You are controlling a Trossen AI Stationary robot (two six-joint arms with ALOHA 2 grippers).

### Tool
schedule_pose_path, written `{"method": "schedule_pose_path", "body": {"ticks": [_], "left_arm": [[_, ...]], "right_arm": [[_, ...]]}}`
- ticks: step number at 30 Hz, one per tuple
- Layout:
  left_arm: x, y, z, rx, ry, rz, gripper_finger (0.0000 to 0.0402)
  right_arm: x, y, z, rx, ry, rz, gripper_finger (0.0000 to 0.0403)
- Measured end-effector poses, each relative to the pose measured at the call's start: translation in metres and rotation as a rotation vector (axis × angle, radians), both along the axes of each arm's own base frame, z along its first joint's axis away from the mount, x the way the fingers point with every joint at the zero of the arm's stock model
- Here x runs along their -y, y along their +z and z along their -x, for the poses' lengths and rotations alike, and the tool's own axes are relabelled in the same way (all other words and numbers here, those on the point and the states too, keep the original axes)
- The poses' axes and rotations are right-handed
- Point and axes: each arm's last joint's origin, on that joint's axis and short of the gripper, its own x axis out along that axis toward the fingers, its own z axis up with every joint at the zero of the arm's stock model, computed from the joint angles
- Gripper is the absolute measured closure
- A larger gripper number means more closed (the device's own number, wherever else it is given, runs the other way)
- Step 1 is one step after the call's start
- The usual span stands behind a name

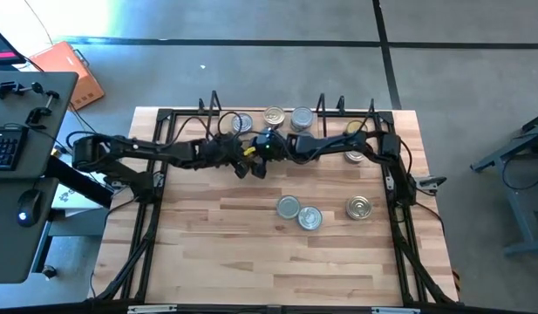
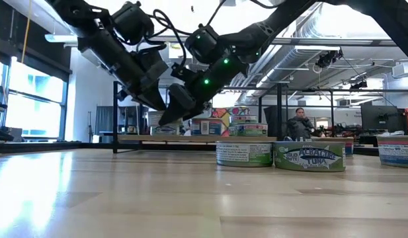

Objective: Stack canned seafood by type on shelf
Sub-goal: Put the green tuna can on the shelf

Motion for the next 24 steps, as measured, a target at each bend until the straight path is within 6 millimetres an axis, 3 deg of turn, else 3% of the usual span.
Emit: {"method": "schedule_pose_path", "body": {"ticks": [10, 19, 24], "left_arm": [[0.009, 0.026, 0.017, 0.049, -0.027, -0.015, 0.0401], [0.022, 0.076, 0.029, 0.117, -0.088, -0.055, 0.0401], [0.031, 0.106, 0.036, 0.100, -0.123, -0.053, 0.0401]], "right_arm": [[0.005, 0.008, -0.002, 0.040, -0.008, 0.012, 0.0051], [0.007, 0.027, -0.010, 0.070, -0.001, 0.015, 0.0047], [0.012, 0.026, -0.013, 0.115, 0.002, -0.001, 0.0049]]}}
